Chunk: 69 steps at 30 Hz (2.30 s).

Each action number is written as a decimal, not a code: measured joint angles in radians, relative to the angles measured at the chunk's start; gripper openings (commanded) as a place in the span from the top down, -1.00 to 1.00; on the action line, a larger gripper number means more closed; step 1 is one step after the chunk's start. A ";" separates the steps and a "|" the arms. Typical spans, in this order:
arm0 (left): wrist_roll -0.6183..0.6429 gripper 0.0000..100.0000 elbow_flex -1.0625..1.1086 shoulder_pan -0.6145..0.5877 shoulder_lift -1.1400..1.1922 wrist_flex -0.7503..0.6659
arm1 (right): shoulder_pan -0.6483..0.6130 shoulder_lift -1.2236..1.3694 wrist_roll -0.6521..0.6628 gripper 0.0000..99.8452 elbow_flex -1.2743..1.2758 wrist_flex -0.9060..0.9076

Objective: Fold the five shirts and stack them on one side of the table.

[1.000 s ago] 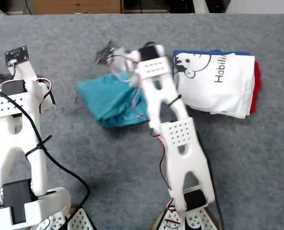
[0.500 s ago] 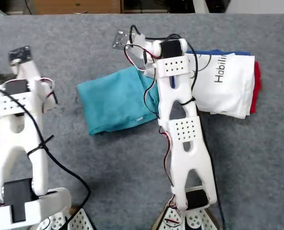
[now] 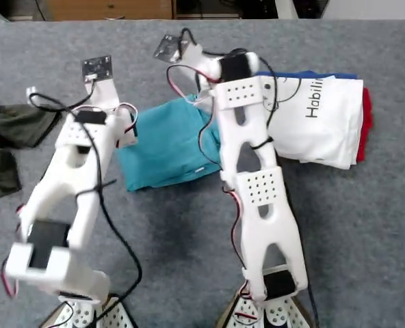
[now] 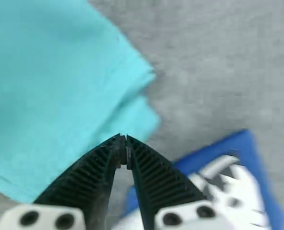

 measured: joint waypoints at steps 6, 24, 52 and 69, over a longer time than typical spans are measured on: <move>0.014 0.96 -0.296 0.000 0.281 0.089 | -0.051 0.000 -0.038 1.00 0.058 -0.061; 0.014 0.96 -0.534 -0.043 0.489 0.207 | 0.040 0.161 -0.041 1.00 0.075 -0.305; -0.086 0.96 -0.697 -0.054 0.491 0.393 | -0.038 -0.598 -0.135 1.00 1.011 -0.196; -0.086 0.96 -0.692 -0.117 0.605 0.252 | 0.095 -0.459 -0.138 1.00 1.109 -0.321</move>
